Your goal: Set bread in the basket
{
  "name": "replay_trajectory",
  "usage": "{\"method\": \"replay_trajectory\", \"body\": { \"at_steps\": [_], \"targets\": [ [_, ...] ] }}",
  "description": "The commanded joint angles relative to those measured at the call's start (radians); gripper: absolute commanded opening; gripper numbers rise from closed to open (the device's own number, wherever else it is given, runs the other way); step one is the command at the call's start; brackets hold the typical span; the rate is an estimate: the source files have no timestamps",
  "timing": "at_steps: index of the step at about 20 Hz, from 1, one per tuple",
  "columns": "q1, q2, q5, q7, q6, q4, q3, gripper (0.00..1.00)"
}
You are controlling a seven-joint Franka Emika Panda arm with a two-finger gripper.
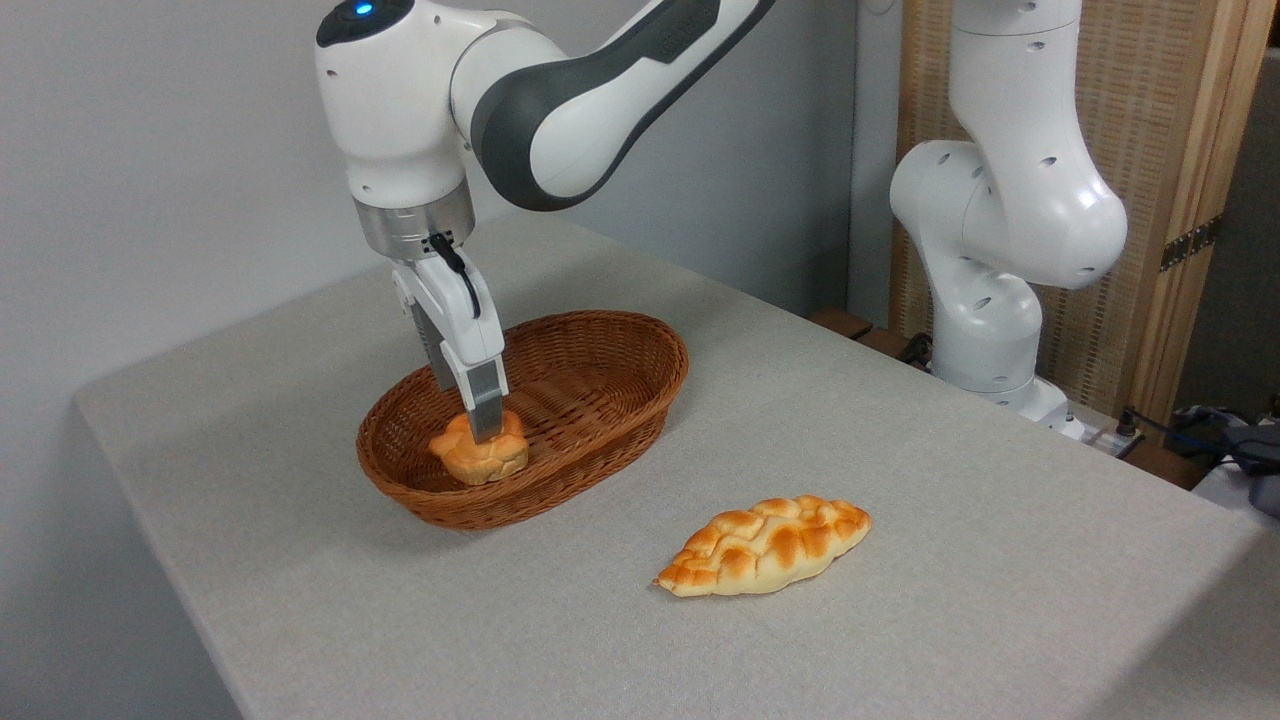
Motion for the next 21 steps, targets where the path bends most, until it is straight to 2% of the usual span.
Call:
{"method": "replay_trajectory", "body": {
  "at_steps": [1, 2, 4, 8, 11, 14, 21],
  "targets": [
    [0.003, -0.042, 0.093, 0.020, -0.020, 0.035, 0.021, 1.00],
    [0.008, -0.050, 0.142, 0.016, -0.039, 0.060, 0.021, 1.00],
    [0.010, -0.048, 0.173, 0.012, -0.152, 0.133, 0.037, 1.00],
    [0.008, -0.048, 0.173, -0.023, -0.236, 0.253, 0.137, 1.00],
    [0.008, -0.042, 0.174, -0.059, -0.328, 0.314, 0.182, 1.00],
    [0.008, -0.040, 0.174, -0.115, -0.358, 0.341, 0.191, 1.00],
    [0.008, -0.050, 0.177, -0.101, -0.356, 0.336, 0.186, 1.00]
  ]
}}
